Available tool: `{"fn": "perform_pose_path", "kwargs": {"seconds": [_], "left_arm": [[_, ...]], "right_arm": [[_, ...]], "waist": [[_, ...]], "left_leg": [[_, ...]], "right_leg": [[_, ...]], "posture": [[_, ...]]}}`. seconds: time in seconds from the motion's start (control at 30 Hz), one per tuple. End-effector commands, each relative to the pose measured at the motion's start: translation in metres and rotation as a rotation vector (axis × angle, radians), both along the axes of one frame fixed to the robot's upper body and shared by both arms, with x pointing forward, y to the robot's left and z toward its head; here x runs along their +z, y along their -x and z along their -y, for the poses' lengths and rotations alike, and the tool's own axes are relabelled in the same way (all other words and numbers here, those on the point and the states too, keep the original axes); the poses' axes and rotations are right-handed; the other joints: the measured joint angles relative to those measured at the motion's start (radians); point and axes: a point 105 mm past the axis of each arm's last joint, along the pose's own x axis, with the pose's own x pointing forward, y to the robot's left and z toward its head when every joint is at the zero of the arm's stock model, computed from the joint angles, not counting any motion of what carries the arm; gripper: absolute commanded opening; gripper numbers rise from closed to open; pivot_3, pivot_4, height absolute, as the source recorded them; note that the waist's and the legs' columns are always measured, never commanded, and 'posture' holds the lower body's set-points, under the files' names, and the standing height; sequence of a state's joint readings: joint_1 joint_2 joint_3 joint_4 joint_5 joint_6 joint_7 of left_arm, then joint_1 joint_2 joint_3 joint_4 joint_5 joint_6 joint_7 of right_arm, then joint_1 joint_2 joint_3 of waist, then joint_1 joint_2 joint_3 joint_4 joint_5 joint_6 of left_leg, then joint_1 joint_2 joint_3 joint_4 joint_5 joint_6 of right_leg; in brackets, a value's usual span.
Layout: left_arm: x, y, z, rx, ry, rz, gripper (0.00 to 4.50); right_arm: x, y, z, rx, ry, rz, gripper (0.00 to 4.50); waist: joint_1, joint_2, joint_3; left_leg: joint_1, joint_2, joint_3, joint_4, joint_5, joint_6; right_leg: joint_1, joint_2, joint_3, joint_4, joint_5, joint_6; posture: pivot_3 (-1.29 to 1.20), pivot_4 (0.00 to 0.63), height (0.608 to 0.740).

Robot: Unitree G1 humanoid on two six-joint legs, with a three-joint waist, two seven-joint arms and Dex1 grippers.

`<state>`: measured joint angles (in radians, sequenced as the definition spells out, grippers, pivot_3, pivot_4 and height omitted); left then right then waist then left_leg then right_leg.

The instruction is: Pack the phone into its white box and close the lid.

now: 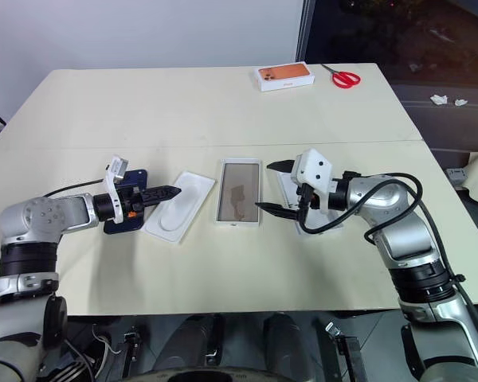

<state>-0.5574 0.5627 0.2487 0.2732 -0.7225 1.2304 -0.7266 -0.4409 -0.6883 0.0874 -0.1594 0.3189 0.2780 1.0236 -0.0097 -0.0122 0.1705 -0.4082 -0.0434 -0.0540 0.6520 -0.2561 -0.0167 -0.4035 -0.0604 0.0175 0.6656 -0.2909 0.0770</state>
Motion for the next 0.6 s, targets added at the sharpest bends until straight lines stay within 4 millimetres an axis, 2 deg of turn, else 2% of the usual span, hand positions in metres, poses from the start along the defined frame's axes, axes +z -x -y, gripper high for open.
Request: {"fn": "perform_pose_path", "kwargs": {"seconds": [0.03, 0.13, 0.23, 0.53, 0.6], "left_arm": [[-0.014, 0.006, 0.004, -0.017, 0.003, -0.058, 4.50], [-0.017, 0.009, 0.004, -0.026, 0.009, -0.059, 3.64], [-0.021, 0.010, 0.003, -0.016, 0.008, -0.060, 2.19], [-0.030, 0.013, 0.000, 0.014, 0.060, -0.092, 2.19], [-0.034, 0.015, 0.001, 0.016, 0.060, -0.102, 1.62]], "right_arm": [[0.012, 0.000, 0.002, -0.005, -0.015, 0.057, 4.42], [0.011, 0.002, 0.002, -0.003, -0.013, 0.057, 4.50], [0.010, 0.002, 0.002, -0.003, -0.011, 0.059, 4.50], [0.009, 0.002, 0.005, -0.008, -0.007, 0.068, 4.50], [0.009, 0.001, 0.004, -0.007, -0.007, 0.070, 4.50]], "waist": [[0.000, 0.000, 0.000], [-0.001, 0.000, 0.000], [-0.001, 0.000, 0.000], [-0.001, 0.000, 0.000], [-0.001, 0.000, 0.000]], "left_leg": [[0.000, 0.000, 0.000, 0.000, 0.000, 0.000], [0.000, 0.000, 0.000, 0.000, 0.000, 0.000], [0.000, 0.000, 0.000, 0.000, 0.000, 0.000], [0.000, 0.000, 0.000, 0.000, 0.000, 0.000], [0.000, 0.000, 0.000, 0.000, 0.000, 0.000]], "right_leg": [[0.000, 0.000, 0.000, 0.000, 0.000, 0.000], [0.000, 0.000, 0.000, 0.000, 0.000, 0.000], [0.000, 0.000, 0.000, 0.000, 0.000, 0.000], [0.000, 0.000, 0.000, 0.000, 0.000, 0.000], [0.000, 0.000, 0.000, 0.000, 0.000, 0.000]], "posture": [[0.00, 0.150, 0.740], [0.00, 0.150, 0.740], [0.00, 0.150, 0.740], [0.00, 0.150, 0.740], [0.00, 0.150, 0.740]]}}
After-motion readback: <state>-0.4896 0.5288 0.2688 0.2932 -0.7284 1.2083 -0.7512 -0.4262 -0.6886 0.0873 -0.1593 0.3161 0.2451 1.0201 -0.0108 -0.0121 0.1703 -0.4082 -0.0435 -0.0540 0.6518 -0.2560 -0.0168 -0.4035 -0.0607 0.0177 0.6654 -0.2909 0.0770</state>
